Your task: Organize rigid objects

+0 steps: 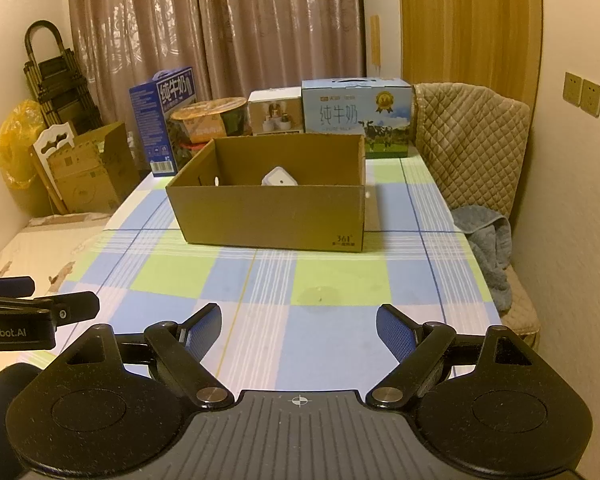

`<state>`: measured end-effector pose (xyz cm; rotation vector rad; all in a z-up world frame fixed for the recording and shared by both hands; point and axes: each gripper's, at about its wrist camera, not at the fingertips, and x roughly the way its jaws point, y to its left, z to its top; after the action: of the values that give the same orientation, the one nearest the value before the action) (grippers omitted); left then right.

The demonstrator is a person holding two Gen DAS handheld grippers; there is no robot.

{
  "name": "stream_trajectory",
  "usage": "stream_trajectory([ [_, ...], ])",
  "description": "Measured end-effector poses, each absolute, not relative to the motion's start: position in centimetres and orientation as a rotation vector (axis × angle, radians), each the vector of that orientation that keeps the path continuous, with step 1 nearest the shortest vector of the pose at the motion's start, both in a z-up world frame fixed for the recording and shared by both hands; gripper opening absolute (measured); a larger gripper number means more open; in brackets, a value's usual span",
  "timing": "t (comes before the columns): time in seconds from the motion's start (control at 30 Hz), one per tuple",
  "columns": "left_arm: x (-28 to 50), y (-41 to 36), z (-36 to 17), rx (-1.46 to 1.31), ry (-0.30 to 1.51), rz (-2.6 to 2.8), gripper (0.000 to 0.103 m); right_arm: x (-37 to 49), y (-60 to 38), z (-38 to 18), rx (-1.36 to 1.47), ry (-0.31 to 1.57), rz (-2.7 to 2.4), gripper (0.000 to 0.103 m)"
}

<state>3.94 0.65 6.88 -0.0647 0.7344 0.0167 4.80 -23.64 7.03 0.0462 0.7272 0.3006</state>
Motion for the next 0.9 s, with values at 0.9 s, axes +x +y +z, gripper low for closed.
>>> stream_trajectory([
  [0.9,4.06,0.48,6.86,-0.066,0.735,0.011,0.102,4.76,-23.6,6.98,0.048,0.727,0.301,0.082],
])
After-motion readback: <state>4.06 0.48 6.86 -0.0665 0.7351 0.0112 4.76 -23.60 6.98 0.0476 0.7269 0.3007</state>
